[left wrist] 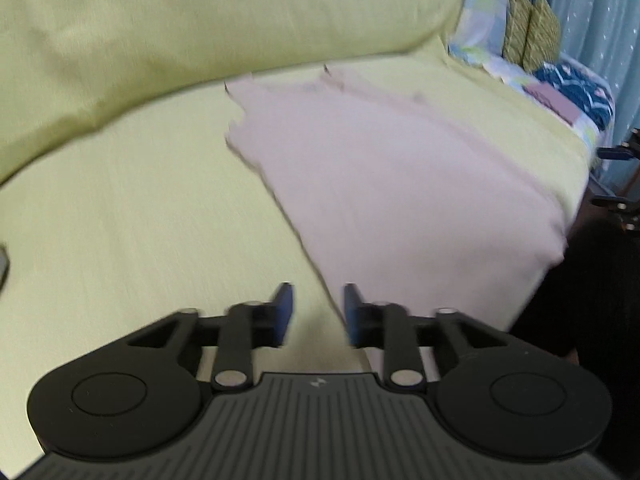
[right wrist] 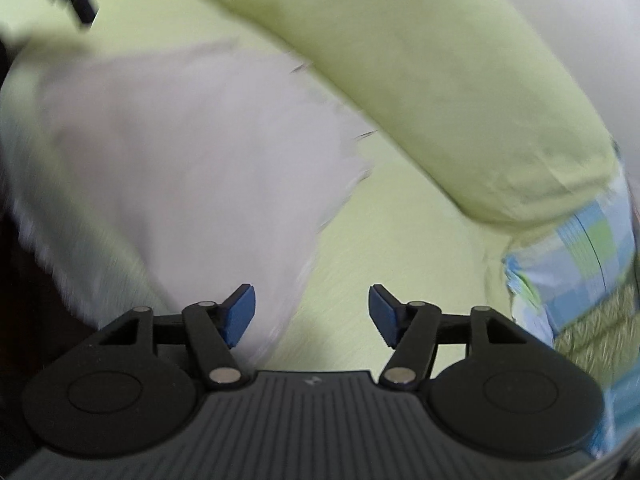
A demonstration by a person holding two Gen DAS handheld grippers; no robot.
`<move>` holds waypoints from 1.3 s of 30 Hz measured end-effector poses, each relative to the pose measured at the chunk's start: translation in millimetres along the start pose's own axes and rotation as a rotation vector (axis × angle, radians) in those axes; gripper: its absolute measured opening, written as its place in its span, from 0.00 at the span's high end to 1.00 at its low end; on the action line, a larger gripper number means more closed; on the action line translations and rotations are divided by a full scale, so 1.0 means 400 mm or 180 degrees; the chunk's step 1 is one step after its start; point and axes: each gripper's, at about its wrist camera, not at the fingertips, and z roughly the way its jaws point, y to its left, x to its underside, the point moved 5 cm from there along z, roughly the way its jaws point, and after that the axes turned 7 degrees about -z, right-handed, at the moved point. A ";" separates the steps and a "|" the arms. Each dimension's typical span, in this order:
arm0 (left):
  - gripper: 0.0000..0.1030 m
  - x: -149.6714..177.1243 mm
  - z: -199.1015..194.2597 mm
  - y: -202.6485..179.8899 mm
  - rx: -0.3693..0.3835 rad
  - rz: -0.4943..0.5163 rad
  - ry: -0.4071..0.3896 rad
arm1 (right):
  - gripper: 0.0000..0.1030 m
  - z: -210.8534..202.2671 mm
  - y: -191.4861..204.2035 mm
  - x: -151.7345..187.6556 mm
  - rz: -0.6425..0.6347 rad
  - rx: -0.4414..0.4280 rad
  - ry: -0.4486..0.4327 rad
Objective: Fold clothes
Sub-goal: 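Open both grippers and move them toward the tank top straps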
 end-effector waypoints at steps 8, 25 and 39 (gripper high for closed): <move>0.57 -0.137 0.080 0.013 -0.0012 0.0039 -0.0352 | 0.36 -0.008 -0.107 -0.105 0.0590 0.0028 -0.0326; 0.57 -0.465 0.479 0.232 -0.0129 -0.0074 -0.0522 | 0.61 0.658 -0.244 -0.380 0.1504 -0.0297 -0.0627; 0.57 -0.676 0.769 -0.080 0.0291 0.1414 -0.0435 | 0.63 0.867 -0.347 -0.240 0.2701 -0.0402 -0.0323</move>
